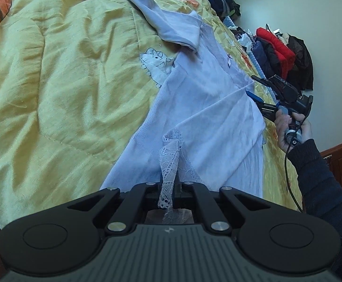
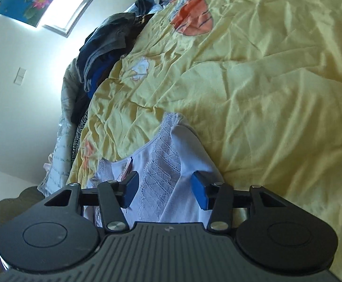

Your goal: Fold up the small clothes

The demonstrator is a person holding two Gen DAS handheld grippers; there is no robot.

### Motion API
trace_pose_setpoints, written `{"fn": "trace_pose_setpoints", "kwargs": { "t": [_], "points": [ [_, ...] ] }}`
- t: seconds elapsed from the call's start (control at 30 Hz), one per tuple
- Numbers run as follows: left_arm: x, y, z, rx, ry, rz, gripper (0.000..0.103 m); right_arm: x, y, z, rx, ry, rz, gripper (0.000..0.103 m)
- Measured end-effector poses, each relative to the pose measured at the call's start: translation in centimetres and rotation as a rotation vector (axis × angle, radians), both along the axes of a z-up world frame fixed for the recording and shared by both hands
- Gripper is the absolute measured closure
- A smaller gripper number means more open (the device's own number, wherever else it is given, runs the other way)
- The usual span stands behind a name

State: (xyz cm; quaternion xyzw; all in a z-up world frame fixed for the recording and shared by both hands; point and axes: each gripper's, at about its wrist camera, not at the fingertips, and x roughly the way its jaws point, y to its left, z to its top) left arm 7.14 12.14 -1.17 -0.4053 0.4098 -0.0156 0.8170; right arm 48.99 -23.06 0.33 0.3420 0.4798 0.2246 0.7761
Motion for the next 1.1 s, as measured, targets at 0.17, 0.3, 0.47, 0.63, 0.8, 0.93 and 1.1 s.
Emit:
{"fn": "trace_pose_setpoints", "kwargs": {
  "t": [0.17,0.3,0.47,0.63,0.8,0.93,1.1],
  "points": [
    [0.1,0.2,-0.1,-0.010,-0.006,-0.009,0.102,-6.8,-1.4,2.5,0.128,-0.080,0.110,0.037],
    [0.3,0.3,-0.1,-0.010,-0.007,-0.016,0.102,-9.0,-1.2,0.7,-0.014,-0.024,0.158,0.041],
    [0.1,0.4,-0.4,-0.019,-0.017,-0.006,0.100,-9.1,-2.8,-1.3,0.048,-0.031,0.117,0.064],
    [-0.2,0.4,-0.3,-0.010,-0.025,-0.031,0.100,-10.8,-0.9,1.1,-0.053,-0.080,0.123,0.036],
    [-1.0,1.3,0.8,0.005,-0.060,-0.054,0.097,-11.9,0.5,0.9,-0.143,-0.148,0.171,0.035],
    [-1.6,5.4,4.2,0.064,-0.208,0.026,0.088,-14.0,-0.2,2.8,0.018,-0.163,0.178,0.037],
    [1.6,13.2,7.9,0.325,-0.243,0.381,0.009,-17.8,1.4,5.1,0.105,-0.219,0.276,0.034]
  ]
}}
